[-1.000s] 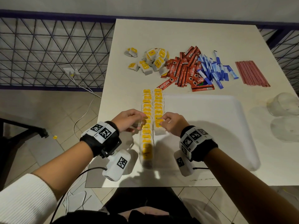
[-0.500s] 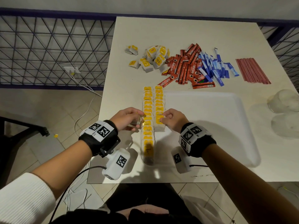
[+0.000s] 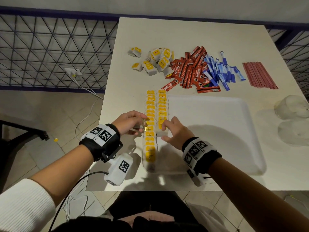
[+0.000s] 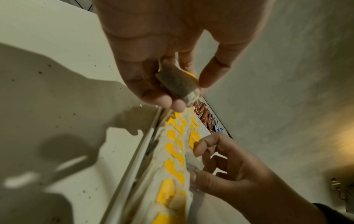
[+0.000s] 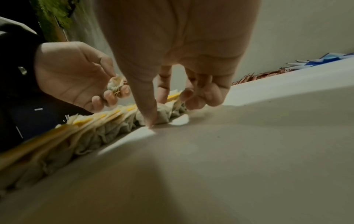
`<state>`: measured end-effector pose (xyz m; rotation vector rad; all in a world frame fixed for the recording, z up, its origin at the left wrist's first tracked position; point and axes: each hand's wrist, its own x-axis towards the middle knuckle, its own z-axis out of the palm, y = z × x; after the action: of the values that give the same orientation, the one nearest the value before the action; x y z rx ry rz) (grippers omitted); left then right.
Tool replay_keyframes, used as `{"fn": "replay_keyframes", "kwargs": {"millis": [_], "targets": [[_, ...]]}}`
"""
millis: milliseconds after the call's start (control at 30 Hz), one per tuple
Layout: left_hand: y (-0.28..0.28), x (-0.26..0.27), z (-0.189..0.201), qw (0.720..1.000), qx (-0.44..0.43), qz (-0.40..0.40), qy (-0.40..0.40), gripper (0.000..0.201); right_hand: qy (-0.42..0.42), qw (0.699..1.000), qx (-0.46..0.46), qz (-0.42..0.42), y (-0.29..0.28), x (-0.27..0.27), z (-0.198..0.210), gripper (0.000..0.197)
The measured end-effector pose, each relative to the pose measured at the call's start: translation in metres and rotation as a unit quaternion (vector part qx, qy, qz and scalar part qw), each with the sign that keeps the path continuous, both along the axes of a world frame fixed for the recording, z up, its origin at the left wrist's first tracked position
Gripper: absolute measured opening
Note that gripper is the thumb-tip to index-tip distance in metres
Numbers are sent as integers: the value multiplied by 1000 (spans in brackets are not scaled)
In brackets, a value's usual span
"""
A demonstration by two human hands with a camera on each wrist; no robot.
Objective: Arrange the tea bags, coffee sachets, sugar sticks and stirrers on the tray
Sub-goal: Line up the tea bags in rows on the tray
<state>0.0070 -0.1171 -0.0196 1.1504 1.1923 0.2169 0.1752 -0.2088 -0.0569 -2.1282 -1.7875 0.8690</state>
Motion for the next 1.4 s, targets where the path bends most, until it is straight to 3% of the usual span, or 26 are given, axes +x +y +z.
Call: {"fn": "replay_keyframes", "kwargs": {"millis": [300,400,500,600,767,867,1067,1267,1400], "targets": [[1,3,0,999,-10,14,-29,27,26,998,-53,9,12,6,-3,13],[1,3,-2,998,-29,18,-61,33,41,996,-73,15,14,10,4,22],[2,4,-2,994,-42,16,-95,42,76,995,-51,-32,17,15,17,30],[1,7,0,991,-44,14,-123,41,131,987,-34,-85,24,19,32,25],[-3,13,4,990,26,-41,-135,46,251,951,-90,-155,33,20,49,37],[-6,16,8,985,95,-89,-117,54,278,938,-135,-158,34,16,54,46],[-10,21,6,981,137,-97,-97,61,252,960,-67,-102,27,15,50,18],[-12,21,-1,985,138,-55,-83,51,303,945,-65,-107,24,17,51,13],[-15,22,-6,994,75,-32,-71,33,312,939,-47,-136,24,19,50,15]]}}
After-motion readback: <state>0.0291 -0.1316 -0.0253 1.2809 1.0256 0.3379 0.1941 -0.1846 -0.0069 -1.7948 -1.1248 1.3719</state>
